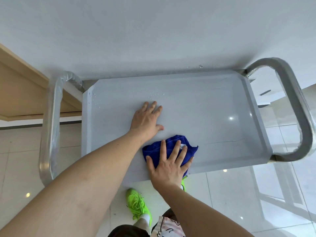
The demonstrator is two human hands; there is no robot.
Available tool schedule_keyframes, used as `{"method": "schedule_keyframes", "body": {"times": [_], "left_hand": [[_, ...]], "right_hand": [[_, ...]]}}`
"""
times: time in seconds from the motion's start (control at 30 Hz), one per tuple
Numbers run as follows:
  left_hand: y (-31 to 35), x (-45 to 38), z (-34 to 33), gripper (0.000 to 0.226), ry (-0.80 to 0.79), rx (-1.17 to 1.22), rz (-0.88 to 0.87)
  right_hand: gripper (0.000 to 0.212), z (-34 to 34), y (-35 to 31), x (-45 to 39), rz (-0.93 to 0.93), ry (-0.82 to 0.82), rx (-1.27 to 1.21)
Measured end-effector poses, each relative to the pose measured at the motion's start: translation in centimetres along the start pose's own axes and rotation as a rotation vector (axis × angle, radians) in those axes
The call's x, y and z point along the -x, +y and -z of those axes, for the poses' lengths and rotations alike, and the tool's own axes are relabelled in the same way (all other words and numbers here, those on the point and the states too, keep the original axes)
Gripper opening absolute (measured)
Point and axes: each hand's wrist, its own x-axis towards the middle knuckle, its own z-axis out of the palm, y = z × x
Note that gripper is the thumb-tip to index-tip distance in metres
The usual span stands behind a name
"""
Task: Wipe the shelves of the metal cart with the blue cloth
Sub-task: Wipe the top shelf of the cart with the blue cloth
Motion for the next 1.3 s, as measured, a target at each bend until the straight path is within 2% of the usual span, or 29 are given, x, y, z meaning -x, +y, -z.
{"method": "schedule_keyframes", "body": {"times": [0.13,0.3,0.47,0.77,1.03,1.3], "left_hand": [[-5.0,1.8,0.3,0.070,0.073,-0.007,0.128],[-9.6,3.5,0.2,0.074,0.027,-0.031,0.229],[-9.7,4.1,-1.3,0.082,0.058,-0.008,0.240],[-9.3,4.4,-2.0,0.077,0.133,-0.024,0.258],[-9.5,4.3,-2.3,0.078,0.128,-0.049,0.262],[-9.0,4.2,-1.3,0.078,0.056,0.017,0.271]], "right_hand": [[0.085,0.1,-1.0,-2.9,0.038,-0.014,0.022],[0.086,0.5,-3.3,-7.6,0.031,0.060,-0.006],[0.085,0.9,-5.6,-11.9,0.046,0.125,-0.029],[0.087,3.2,-10.8,-21.7,0.040,0.139,-0.030],[0.085,4.2,-12.7,-24.1,0.104,0.151,-0.014],[0.081,4.3,-11.7,-22.2,0.234,0.130,0.032]]}}
